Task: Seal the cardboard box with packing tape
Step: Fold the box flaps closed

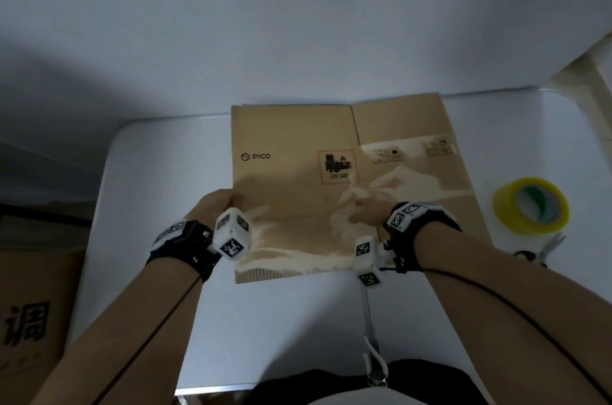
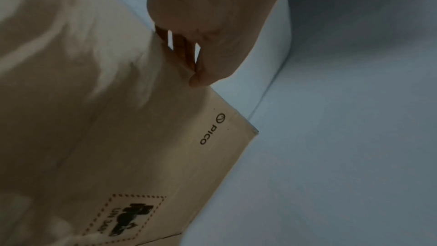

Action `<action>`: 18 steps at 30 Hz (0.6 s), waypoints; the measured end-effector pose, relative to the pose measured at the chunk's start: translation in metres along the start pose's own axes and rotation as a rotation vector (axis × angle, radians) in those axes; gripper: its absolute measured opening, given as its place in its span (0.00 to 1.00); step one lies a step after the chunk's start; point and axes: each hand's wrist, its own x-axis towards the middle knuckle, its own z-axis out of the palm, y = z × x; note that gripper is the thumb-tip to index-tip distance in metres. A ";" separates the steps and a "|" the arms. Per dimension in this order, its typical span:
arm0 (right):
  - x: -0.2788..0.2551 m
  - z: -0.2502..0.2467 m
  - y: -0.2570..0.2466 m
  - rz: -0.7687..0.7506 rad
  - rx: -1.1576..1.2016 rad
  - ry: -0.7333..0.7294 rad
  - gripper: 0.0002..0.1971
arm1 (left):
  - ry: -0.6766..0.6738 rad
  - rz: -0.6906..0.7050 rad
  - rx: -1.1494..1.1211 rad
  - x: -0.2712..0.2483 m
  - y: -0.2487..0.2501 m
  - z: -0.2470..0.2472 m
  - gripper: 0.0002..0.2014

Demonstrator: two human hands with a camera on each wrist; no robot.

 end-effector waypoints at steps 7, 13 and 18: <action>-0.019 0.001 -0.004 -0.031 0.021 0.090 0.28 | -0.036 0.041 0.082 -0.006 0.010 0.009 0.20; -0.043 -0.014 -0.002 -0.065 0.000 0.206 0.32 | -0.213 0.091 0.031 -0.037 0.030 0.000 0.12; -0.085 -0.041 0.001 -0.140 0.066 0.215 0.34 | -0.198 0.228 0.011 -0.072 0.058 0.008 0.16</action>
